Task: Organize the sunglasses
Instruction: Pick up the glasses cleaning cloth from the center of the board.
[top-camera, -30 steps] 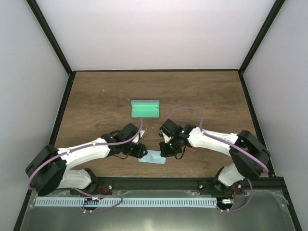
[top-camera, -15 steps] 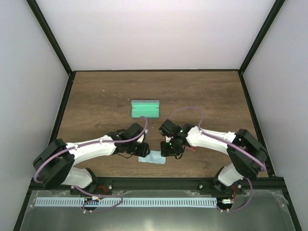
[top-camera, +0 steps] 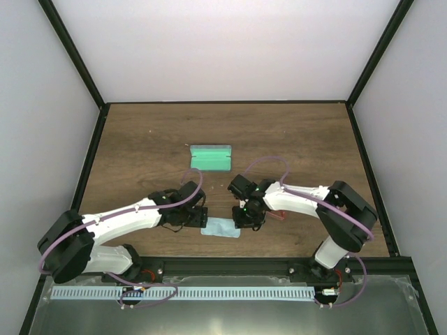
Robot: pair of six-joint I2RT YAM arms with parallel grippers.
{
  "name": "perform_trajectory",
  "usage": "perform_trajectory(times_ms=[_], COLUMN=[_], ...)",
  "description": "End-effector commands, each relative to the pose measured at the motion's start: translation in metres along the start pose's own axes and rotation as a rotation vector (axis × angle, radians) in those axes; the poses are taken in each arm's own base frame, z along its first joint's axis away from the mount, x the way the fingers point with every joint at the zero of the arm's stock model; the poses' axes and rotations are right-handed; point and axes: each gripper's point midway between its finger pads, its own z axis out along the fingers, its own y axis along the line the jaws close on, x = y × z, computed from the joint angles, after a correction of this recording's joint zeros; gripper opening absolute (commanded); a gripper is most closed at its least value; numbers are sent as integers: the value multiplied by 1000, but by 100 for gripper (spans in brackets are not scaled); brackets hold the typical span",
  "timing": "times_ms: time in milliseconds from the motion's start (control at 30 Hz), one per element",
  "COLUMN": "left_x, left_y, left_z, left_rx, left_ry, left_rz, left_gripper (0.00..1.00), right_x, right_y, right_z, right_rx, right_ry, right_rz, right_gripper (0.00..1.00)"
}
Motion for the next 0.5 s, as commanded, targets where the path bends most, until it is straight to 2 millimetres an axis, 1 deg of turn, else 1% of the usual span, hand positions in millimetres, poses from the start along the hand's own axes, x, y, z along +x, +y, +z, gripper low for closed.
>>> perform_trajectory(times_ms=[0, 133, 200, 267, 467], left_x=[2, 6, 7, 9, 13], left_y=[5, 6, 7, 8, 10], left_z=[-1, 1, 2, 2, 2], left_rx=[-29, -29, -28, -27, -21], left_ry=[4, 18, 24, 27, 30], left_rz=[-14, -11, -11, -11, -16], left_gripper=[80, 82, 82, 82, 83], right_x=[-1, 2, 3, 5, 8], right_y=[11, 13, 14, 12, 9], right_z=[3, 8, 9, 11, 12], right_rx=[-3, 2, 2, 7, 13], right_ry=[12, 31, 35, 43, 50], right_rz=[-4, -10, -9, -5, 6], right_gripper=[29, 27, 24, 20, 17])
